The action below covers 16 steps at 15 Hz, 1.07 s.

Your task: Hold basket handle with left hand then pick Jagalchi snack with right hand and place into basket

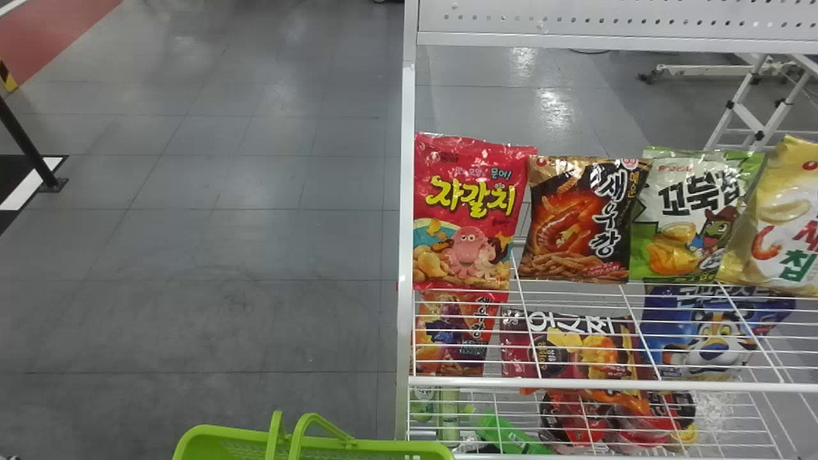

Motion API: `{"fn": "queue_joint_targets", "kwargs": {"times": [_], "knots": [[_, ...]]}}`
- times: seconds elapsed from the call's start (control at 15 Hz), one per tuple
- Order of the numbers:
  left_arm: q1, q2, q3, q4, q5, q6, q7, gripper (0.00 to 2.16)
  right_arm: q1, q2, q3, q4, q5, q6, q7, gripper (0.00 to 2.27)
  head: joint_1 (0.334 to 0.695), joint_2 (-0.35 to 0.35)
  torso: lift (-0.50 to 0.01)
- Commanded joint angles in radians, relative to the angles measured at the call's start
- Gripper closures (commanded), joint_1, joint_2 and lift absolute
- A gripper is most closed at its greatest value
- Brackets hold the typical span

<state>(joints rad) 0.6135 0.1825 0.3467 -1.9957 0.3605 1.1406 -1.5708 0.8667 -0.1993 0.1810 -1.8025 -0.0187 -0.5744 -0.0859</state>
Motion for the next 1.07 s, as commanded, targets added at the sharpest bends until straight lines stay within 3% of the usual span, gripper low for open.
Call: {"fn": "queue_joint_targets", "kwargs": {"times": [0.0,1.0], "knots": [[0.0,0.0,0.0,0.0,0.0,0.0,-0.01,2.14,0.0,0.0,0.0,0.0,0.0,0.0,0.0,0.14,0.695,-0.027,-0.009],[0.0,0.0,-0.002,-0.002,0.0,0.0,-0.01,2.14,0.0,0.0,0.002,0.0,0.0,0.0,0.0,0.14,0.695,-0.024,-0.009]]}}
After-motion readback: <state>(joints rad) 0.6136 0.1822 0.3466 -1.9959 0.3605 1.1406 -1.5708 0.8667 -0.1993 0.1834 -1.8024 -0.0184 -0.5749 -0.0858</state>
